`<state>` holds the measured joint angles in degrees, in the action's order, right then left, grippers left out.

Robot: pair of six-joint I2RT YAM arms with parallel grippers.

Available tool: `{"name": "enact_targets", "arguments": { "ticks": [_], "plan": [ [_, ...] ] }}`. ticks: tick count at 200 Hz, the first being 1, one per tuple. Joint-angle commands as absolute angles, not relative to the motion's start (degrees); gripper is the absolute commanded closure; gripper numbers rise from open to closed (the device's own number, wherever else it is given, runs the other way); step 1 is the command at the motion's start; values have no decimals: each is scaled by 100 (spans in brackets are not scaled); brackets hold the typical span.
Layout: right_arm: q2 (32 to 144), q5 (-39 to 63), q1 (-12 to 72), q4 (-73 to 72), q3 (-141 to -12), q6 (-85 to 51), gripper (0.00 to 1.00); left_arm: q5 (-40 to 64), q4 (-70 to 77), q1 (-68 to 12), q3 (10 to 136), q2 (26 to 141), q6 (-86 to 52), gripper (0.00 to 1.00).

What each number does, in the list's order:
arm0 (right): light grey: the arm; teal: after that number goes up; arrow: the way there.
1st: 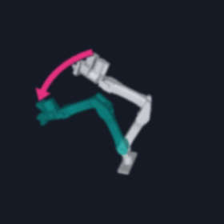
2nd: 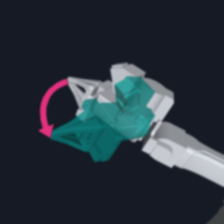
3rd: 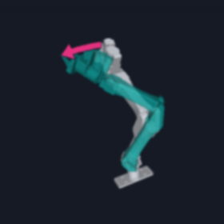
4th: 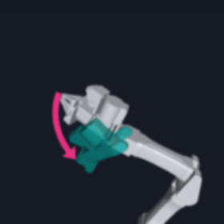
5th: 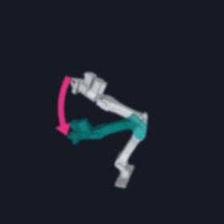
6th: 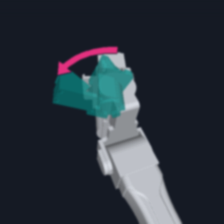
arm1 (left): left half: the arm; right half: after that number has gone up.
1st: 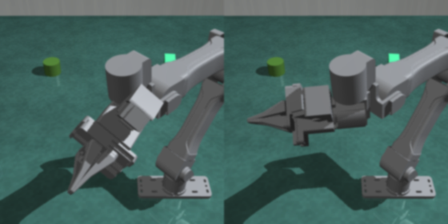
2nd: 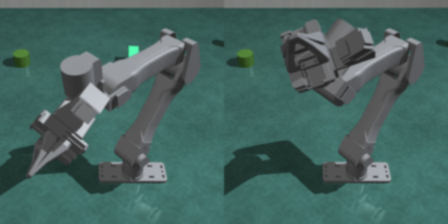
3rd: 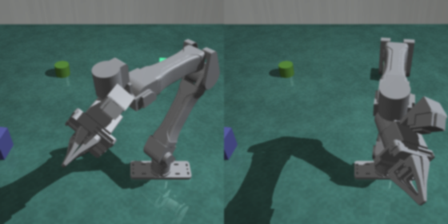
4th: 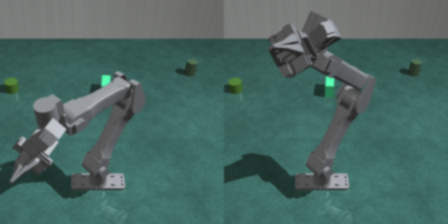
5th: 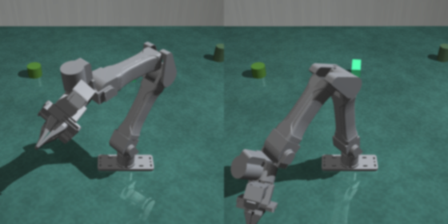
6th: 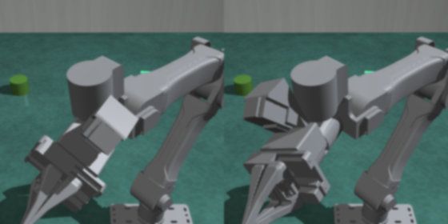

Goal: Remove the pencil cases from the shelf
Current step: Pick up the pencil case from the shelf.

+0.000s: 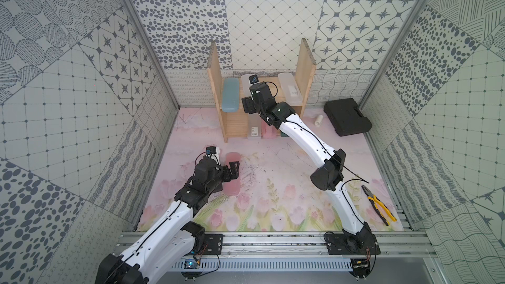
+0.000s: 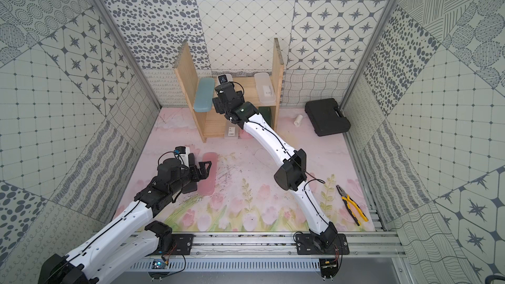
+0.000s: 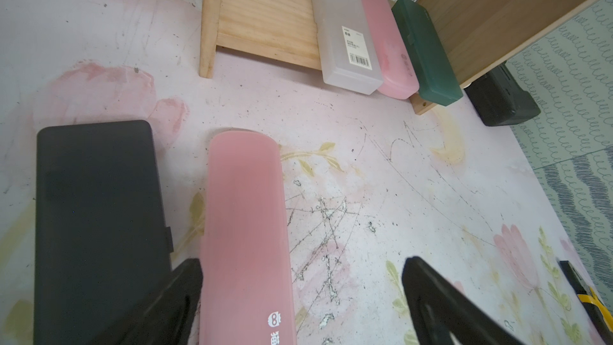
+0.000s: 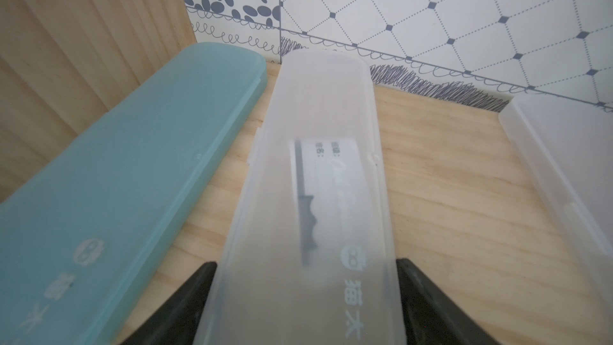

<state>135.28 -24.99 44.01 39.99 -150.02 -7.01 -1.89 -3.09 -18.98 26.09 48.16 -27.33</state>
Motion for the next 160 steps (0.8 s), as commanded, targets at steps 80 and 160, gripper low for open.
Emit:
{"name": "enact_targets", "arguments": {
  "ticks": [80,160],
  "plan": [
    [13126,-2554,4408,3876,-14565,-834,29,-232,-113,-1886,2661,4808,-2702,1],
    [11426,-2249,4403,3208,-12365,-936,29,-308,-136,-1881,2645,4750,-2689,1]
  ]
}}
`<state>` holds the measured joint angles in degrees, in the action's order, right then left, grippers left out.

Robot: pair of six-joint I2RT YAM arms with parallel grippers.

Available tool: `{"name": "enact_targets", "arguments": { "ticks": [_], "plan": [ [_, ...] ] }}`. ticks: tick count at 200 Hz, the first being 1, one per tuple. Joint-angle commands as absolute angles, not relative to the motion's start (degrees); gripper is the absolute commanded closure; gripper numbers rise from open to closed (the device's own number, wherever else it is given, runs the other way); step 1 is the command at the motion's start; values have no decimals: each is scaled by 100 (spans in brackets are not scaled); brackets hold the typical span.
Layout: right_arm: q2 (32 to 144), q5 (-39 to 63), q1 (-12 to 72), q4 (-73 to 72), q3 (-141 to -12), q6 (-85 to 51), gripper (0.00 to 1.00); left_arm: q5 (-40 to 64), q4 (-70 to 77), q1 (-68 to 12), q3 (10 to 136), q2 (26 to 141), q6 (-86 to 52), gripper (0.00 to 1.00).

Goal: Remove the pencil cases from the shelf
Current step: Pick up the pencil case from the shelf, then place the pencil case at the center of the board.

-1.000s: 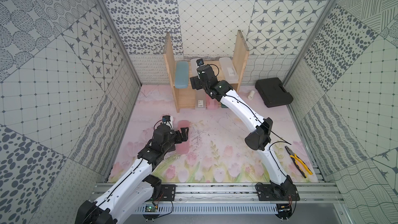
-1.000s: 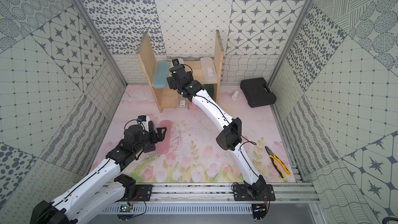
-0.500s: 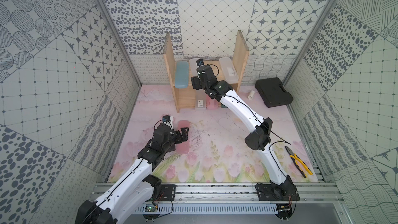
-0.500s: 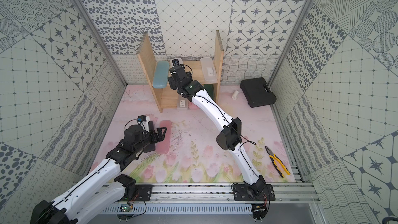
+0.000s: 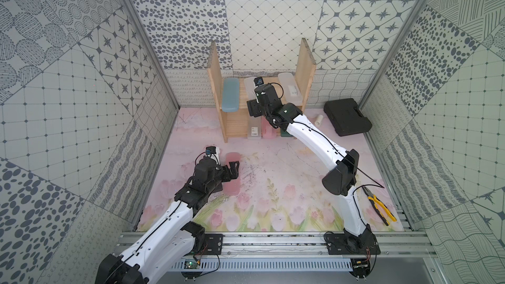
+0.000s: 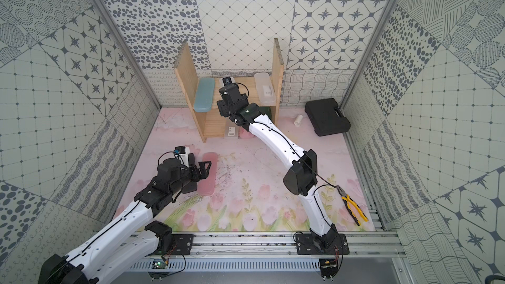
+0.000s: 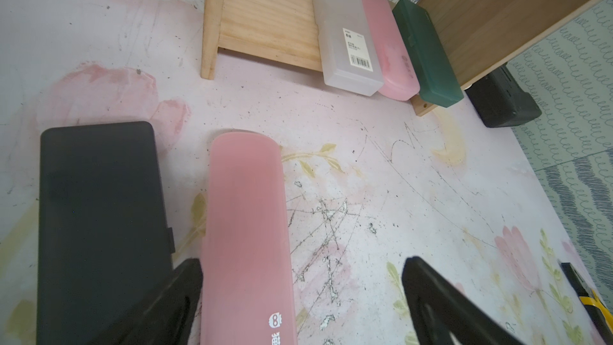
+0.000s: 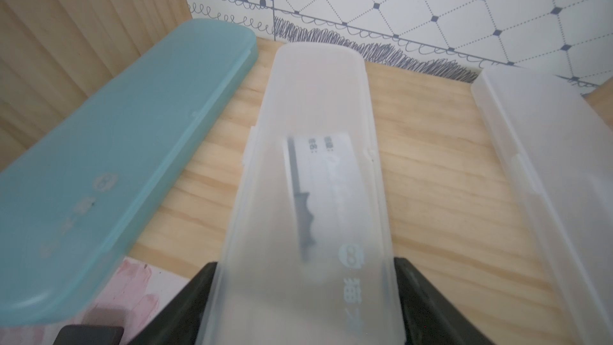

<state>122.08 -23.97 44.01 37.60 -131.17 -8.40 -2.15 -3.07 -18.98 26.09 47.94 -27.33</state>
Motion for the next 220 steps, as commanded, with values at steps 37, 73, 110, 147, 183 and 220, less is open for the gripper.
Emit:
{"name": "enact_targets", "arguments": {
  "ticks": [37,73,110,147,183,220],
  "plan": [
    [10249,-2077,4403,2617,-10788,-1054,30,-347,-170,-1881,2645,4711,-2672,1],
    [8982,-1830,4401,2141,-9230,-1229,32,-369,-201,-1880,2622,4645,-2669,1],
    [8020,-1550,4412,2052,-8231,-1369,32,-382,-194,-1880,2618,4632,-2672,1],
    [7094,-1177,4413,2066,-7385,-1509,32,-379,-209,-1881,2613,4634,-2672,1],
    [6361,-588,4445,2250,-6586,-1700,32,-430,-227,-1881,2611,4614,-2668,1],
    [6046,-228,4615,2248,-5783,-1794,32,-483,-234,-1881,2588,4547,-2661,1]
  ]
}}
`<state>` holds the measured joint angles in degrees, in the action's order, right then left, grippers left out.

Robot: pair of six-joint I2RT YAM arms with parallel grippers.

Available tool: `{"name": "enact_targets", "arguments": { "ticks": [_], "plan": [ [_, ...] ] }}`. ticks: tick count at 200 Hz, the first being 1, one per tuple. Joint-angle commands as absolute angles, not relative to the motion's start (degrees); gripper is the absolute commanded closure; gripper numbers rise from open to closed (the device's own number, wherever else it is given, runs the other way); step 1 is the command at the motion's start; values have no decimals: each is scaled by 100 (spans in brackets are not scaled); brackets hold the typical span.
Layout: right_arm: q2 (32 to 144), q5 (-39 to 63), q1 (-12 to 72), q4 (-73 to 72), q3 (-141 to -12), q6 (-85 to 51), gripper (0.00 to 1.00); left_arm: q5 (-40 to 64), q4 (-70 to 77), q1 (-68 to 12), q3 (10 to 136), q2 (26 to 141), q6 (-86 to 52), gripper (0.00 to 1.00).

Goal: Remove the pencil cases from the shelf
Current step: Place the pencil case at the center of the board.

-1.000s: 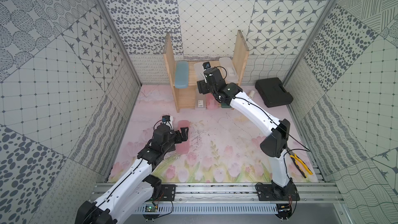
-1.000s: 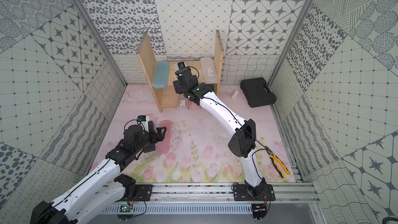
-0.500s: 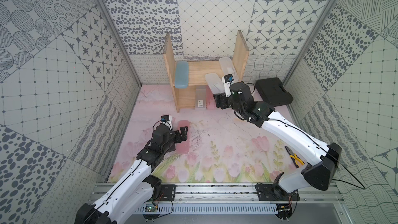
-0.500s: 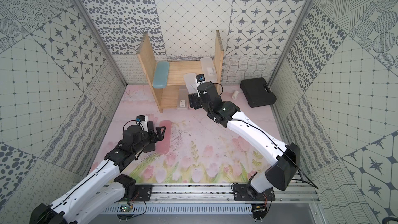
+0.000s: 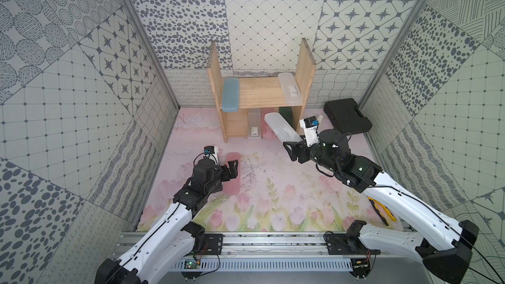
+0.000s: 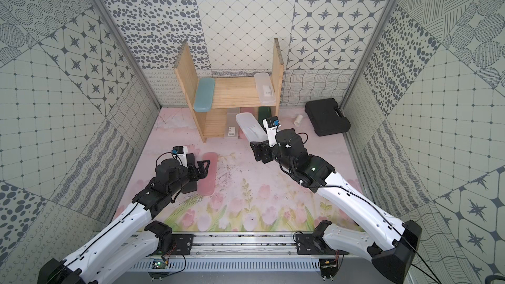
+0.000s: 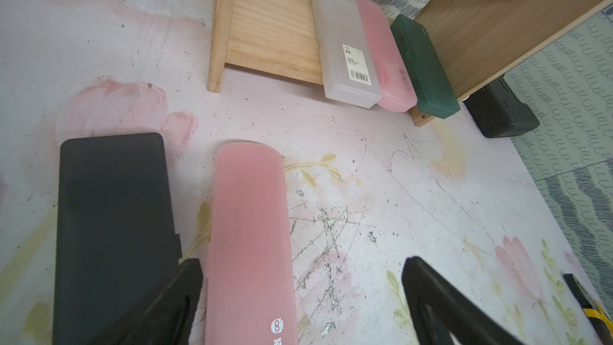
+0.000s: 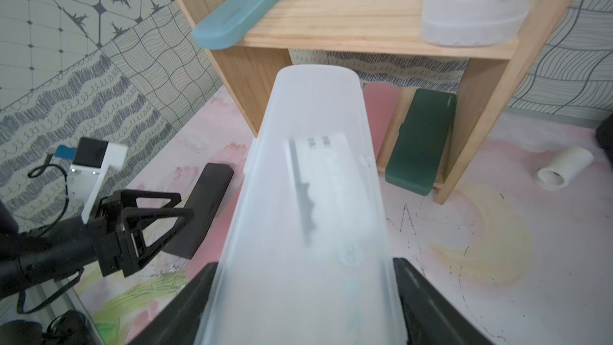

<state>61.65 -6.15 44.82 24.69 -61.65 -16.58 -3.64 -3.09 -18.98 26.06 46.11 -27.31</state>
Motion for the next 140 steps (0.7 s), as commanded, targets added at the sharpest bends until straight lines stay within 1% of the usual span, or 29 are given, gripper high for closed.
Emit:
{"name": "enact_targets", "arguments": {
  "ticks": [1,33,71,101,140],
  "plan": [
    [6047,-224,4624,2244,-5765,-1794,32,-488,-236,-1881,2586,4550,-2662,1],
    [6136,-59,4754,1911,-5246,-1905,32,-527,-225,-1880,2576,4535,-2654,1],
    [6604,36,4881,1415,-4935,-1969,33,-570,-232,-1886,2561,4507,-2645,1],
    [7095,-243,5065,1026,-4877,-1962,33,-584,-232,-1885,2558,4501,-2641,1],
    [7921,-1093,5523,645,-4997,-1902,33,-616,-227,-1880,2549,4525,-2628,1]
  ]
}}
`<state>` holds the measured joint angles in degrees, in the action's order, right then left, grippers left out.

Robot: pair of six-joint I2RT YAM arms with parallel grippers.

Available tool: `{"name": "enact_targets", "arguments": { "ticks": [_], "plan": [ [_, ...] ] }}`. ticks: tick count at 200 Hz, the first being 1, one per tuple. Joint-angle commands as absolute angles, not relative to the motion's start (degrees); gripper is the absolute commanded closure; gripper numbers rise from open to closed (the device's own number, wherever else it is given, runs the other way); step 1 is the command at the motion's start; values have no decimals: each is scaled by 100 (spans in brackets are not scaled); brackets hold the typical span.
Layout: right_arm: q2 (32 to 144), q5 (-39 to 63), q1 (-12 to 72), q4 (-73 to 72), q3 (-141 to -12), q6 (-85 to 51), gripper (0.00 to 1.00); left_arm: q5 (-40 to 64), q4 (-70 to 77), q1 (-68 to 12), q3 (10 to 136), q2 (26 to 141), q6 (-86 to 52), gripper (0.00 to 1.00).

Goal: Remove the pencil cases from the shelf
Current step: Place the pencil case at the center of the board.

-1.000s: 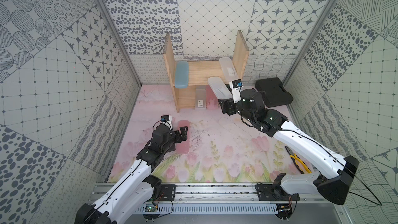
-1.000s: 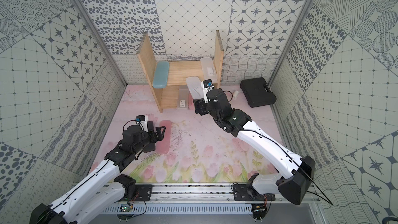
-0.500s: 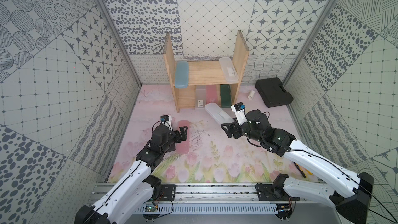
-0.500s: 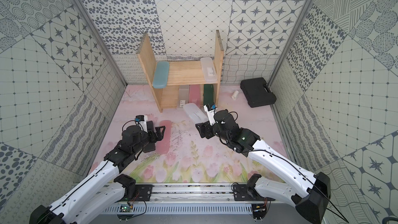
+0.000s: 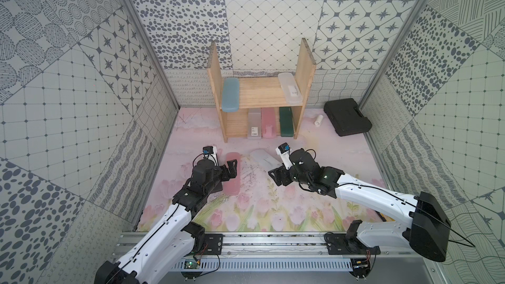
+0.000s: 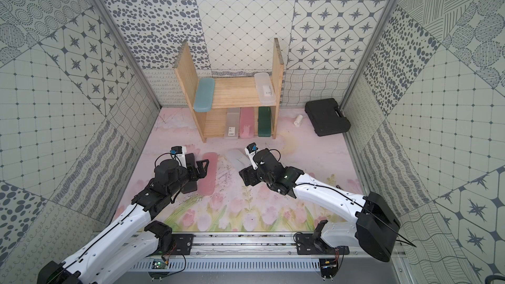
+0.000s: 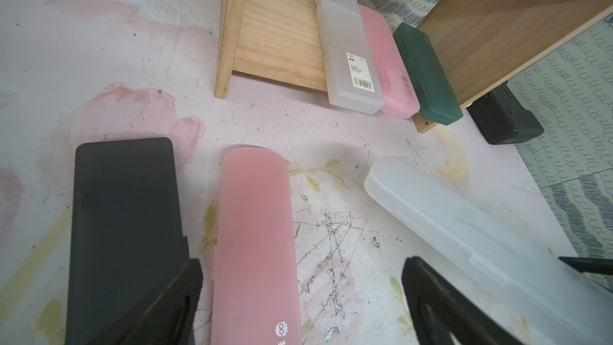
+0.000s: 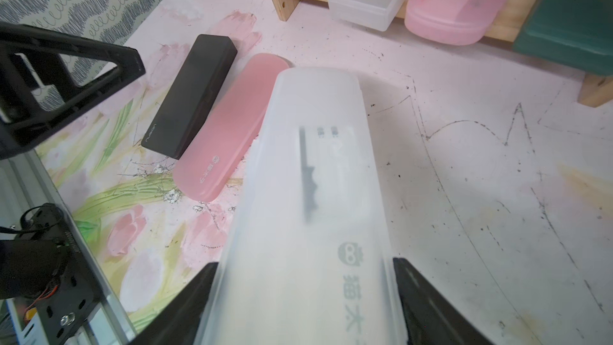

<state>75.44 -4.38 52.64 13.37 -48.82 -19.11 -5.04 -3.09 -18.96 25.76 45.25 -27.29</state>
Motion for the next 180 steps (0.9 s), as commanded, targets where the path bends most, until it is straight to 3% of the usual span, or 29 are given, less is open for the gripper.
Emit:
{"name": "enact_targets", "arguments": {
  "ticks": [1,106,180],
  "plan": [
    [7946,-1118,5539,639,-4995,-1905,33,-616,-228,-1881,2549,4526,-2628,1],
    [9890,-3720,6826,-352,-5191,-3012,32,-642,-239,-1888,2543,4508,-2619,1],
    [10996,-3608,6935,-178,-5848,-3761,29,-607,-236,-1878,2541,4517,-2628,1]
  ]
}}
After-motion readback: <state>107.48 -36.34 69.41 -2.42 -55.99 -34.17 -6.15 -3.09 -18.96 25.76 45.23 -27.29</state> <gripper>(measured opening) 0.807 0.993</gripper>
